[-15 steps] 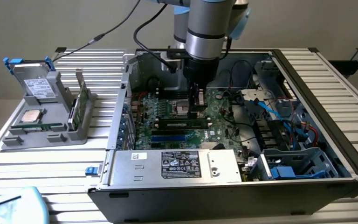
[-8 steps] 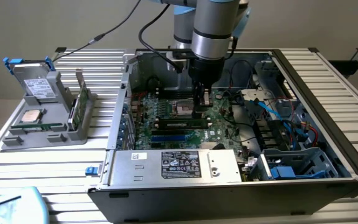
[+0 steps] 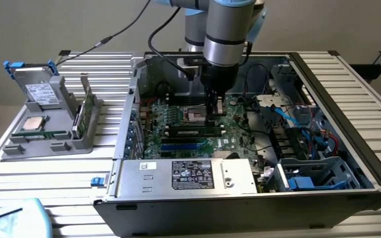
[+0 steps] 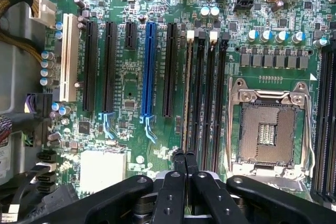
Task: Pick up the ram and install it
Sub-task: 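Press down the ram until it locks into place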
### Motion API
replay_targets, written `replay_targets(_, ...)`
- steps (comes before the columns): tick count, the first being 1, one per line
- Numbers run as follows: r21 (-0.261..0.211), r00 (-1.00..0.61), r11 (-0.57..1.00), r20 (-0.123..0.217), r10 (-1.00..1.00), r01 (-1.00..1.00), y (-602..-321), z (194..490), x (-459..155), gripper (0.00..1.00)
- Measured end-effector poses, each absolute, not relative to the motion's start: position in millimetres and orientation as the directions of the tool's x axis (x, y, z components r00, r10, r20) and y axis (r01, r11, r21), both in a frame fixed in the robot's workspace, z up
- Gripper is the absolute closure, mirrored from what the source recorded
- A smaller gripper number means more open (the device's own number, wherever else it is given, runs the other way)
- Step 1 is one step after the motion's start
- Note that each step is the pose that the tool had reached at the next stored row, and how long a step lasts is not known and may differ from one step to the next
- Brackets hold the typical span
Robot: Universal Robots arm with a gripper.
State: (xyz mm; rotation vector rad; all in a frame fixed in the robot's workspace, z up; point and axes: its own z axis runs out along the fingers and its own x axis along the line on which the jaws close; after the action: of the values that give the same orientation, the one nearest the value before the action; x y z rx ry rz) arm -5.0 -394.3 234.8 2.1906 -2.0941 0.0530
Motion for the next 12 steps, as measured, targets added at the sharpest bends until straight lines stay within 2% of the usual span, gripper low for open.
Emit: replay_targets(12,0.054,0.047,-0.042,0.103,-0.994,-0.998,-394.4,226.9,-5.0,0.9)
